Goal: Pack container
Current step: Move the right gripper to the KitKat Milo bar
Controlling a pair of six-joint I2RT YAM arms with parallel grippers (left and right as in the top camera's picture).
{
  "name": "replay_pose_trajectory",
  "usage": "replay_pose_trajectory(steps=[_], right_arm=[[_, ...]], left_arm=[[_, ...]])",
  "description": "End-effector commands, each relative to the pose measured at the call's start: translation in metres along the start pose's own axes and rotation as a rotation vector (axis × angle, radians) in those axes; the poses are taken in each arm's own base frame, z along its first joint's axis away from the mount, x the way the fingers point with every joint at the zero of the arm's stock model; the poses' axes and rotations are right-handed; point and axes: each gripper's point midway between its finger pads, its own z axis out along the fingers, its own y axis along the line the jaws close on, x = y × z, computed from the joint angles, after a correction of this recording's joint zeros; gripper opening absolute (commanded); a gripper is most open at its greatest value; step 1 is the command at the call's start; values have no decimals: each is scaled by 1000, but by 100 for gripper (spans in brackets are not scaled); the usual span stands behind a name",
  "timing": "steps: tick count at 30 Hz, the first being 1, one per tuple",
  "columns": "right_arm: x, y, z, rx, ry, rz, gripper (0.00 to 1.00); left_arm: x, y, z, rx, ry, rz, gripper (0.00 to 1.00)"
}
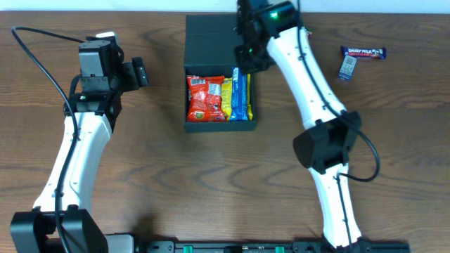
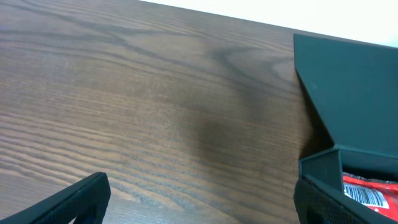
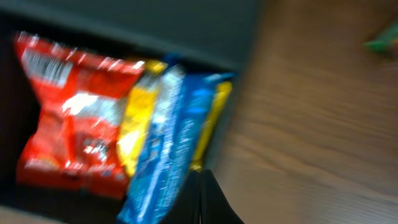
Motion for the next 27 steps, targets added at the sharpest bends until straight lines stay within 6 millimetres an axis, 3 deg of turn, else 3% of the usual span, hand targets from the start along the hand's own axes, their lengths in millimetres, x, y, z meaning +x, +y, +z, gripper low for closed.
replay_pose_trajectory(steps=[1,4,8,11,15,17,19,23,27], right_arm=[[-20,-67,-12,98,-82,205,1],[-44,-107,-16,102,-181,316,2],[-72,-144,-15,92,-300,434,2],[-84,-144,17,30,-299,433,1],[-74,-151,68,37,-222,451,1],[-71,-156,82,57,-206,472,4],[-76,-159,89,69,-225,483,41],[-85,-166,87,93,-279,565,84],[-90,-181,86,126,-318,637,89]], left_arm=[[5,2,3,-5,17,-6,95],[6,-2,3,18,20,-5,95],[6,-2,3,21,20,-6,96],[6,-2,3,21,19,-6,95],[6,-2,3,21,20,-6,95],[6,-2,3,21,20,-6,95],[7,-2,3,21,24,-5,95],[9,-2,3,19,34,-5,95],[10,-2,3,19,35,-5,95]])
